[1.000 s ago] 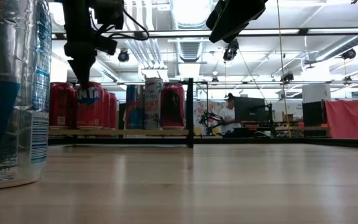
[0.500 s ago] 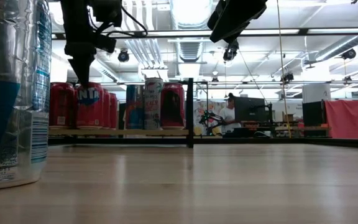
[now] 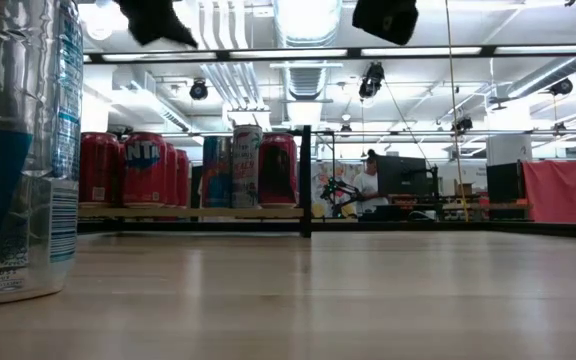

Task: Place canned beverage on shelf
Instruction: Put the blue soda can on the shelf aligned with the other blue soda can

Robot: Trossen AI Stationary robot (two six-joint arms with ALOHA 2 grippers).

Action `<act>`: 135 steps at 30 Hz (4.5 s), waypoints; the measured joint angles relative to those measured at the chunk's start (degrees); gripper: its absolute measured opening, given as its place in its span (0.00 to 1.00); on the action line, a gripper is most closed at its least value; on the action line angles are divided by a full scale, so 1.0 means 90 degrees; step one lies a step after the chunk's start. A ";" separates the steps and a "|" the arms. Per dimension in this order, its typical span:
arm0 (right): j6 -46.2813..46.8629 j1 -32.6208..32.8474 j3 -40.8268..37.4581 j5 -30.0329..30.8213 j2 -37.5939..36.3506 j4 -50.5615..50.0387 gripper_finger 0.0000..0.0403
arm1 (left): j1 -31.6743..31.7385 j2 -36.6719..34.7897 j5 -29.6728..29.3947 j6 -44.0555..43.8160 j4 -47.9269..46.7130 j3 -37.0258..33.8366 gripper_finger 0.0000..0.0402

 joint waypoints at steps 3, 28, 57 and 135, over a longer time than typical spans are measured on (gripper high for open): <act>0.0460 0.0105 0.0010 -0.0006 0.0002 -0.0099 0.02 | -0.0644 -0.0189 -0.0389 0.0237 0.0823 -0.0208 0.00; 0.7145 0.2715 0.0027 -0.0043 0.0463 -0.1124 0.02 | -0.1956 0.0255 -0.1233 0.1137 0.2105 -0.0566 0.00; 0.7861 0.2795 0.0151 0.0168 0.0588 -0.2810 0.07 | -0.1956 0.0294 -0.1228 0.1640 0.2314 -0.0566 0.00; 0.1394 0.1712 0.1506 0.3382 0.1627 -0.2056 0.57 | -0.1953 0.1259 0.0240 0.1606 0.3135 -0.0571 0.00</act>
